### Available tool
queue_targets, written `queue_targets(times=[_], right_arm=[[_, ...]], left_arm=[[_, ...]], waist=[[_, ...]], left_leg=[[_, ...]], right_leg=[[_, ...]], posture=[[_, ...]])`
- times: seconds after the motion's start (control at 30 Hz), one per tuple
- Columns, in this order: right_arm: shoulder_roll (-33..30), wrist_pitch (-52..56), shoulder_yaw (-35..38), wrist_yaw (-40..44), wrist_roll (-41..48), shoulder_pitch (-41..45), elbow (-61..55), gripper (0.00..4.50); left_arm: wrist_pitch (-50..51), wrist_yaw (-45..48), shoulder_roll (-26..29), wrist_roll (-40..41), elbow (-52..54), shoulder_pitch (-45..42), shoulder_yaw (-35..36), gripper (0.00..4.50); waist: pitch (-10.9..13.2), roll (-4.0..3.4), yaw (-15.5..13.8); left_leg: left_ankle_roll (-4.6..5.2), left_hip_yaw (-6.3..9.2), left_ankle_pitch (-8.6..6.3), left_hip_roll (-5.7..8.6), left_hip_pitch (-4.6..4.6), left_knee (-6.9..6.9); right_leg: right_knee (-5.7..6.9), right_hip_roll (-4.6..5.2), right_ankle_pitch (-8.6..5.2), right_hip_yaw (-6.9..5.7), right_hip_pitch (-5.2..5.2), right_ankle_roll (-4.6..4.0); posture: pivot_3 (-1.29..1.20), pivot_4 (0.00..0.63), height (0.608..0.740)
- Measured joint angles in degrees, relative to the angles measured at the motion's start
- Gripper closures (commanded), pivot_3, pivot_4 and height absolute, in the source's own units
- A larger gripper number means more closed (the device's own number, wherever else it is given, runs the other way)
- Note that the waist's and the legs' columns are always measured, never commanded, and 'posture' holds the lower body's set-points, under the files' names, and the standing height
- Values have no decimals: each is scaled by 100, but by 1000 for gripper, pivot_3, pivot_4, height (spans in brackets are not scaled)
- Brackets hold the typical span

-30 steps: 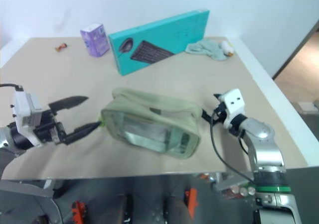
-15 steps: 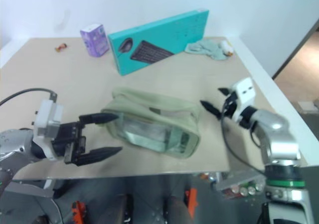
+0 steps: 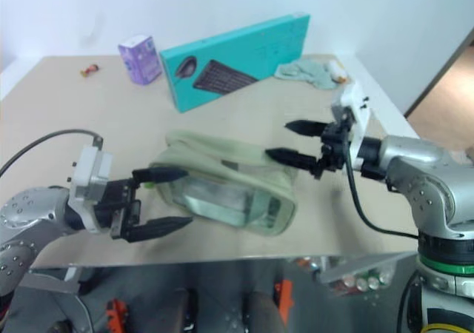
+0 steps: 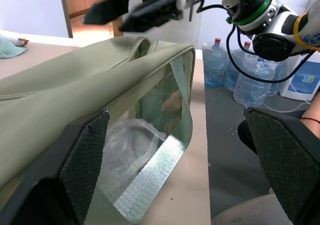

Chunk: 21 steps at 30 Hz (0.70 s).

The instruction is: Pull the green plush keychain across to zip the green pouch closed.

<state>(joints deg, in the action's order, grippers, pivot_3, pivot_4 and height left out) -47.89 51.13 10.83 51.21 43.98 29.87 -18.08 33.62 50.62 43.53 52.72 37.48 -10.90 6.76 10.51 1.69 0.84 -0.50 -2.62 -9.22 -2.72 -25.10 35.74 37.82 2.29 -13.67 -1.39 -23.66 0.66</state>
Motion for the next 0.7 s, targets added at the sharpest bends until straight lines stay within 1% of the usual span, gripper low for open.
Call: queue_targets(times=[0.2,0.23,0.33,0.5,0.53,0.57,0.67,0.7], right_arm=[[-130,-48,-98,262,-44,-344,91,0],[-140,-85,-98,293,-52,-378,104,251],[-140,-171,-103,378,-96,-421,175,1196],[-223,-432,-204,632,-289,-371,441,3079],[-229,-477,-220,656,-337,-338,488,3079],[-230,-567,-314,735,-416,-241,602,3745],[-219,-781,-540,855,-627,67,839,4493],[-204,-830,-596,882,-682,153,884,4493]], left_arm=[[0,-24,-10,-22,8,1,-6,21],[0,-29,-16,-34,11,3,-7,4],[0,-55,-21,-45,16,3,-8,0],[0,-128,-22,-50,25,9,-7,0],[0,-135,-22,-50,26,10,-7,0],[0,-140,-22,-51,28,17,-7,0],[0,-169,-44,-76,38,24,-22,0],[0,-179,-48,-89,43,30,-22,0]], waist=[[0,0,-3],[0,0,-3],[0,0,-3],[0,0,-3],[0,0,-3],[0,0,-2],[0,0,8],[0,0,8]], left_leg=[[0,-11,0,2,1,5],[0,-12,0,2,1,5],[0,-12,0,0,1,4],[0,-13,0,-1,0,4],[0,-15,0,-1,1,4],[0,-18,0,0,0,4],[0,-27,0,-1,-1,3],[0,-27,0,-1,-2,3]], right_leg=[[0,4,3,8,-1,4],[0,2,3,7,-3,4],[0,-3,4,7,-5,3],[0,-5,4,8,-6,2],[0,-5,4,10,-6,2],[0,-5,4,14,-8,2],[0,-8,8,27,-17,5],[0,-9,9,27,-17,5]], posture=[[0,150,740],[0,150,740],[0,150,740],[0,150,740],[0,150,740],[0,150,740],[0,150,740],[0,150,740]])
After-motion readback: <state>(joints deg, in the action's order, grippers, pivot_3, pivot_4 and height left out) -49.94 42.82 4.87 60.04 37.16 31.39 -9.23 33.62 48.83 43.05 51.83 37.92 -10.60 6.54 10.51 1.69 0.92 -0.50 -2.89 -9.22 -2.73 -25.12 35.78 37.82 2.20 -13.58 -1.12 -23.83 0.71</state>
